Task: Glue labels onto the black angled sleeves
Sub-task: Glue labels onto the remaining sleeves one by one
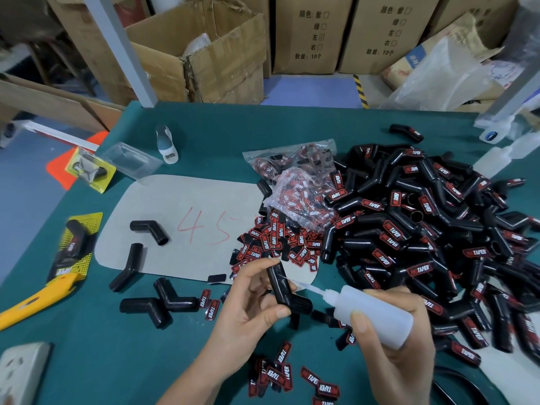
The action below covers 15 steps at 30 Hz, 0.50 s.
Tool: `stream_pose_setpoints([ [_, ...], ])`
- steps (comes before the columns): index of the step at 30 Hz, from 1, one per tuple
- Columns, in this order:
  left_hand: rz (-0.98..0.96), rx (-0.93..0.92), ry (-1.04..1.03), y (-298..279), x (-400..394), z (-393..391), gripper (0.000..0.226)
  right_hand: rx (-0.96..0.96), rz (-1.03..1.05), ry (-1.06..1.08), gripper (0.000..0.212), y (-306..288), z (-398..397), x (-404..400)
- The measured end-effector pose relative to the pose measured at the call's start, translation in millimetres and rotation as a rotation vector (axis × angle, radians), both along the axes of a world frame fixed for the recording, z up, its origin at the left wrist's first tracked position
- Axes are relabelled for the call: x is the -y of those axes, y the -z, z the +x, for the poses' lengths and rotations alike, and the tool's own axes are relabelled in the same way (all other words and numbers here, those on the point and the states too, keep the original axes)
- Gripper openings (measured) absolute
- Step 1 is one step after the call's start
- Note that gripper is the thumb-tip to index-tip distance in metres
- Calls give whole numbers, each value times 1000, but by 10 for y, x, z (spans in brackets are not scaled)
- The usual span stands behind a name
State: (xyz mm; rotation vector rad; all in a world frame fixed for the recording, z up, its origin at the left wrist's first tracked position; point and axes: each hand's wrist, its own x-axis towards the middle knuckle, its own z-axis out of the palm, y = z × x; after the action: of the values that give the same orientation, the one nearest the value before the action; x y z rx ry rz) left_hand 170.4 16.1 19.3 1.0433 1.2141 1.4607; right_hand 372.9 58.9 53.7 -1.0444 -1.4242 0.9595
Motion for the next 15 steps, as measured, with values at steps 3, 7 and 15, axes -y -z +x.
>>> stream_pose_setpoints([
  [3,4,-4,4,-8,-1,-1,58,-11,-13,4,29,7,8,9],
  [7,-2,-12,8,-13,-12,-5,58,-7,-7,6,29,3,2,0],
  [15,-8,40,-11,-42,-18,-5,57,16,20,5,27,-4,8,-15],
])
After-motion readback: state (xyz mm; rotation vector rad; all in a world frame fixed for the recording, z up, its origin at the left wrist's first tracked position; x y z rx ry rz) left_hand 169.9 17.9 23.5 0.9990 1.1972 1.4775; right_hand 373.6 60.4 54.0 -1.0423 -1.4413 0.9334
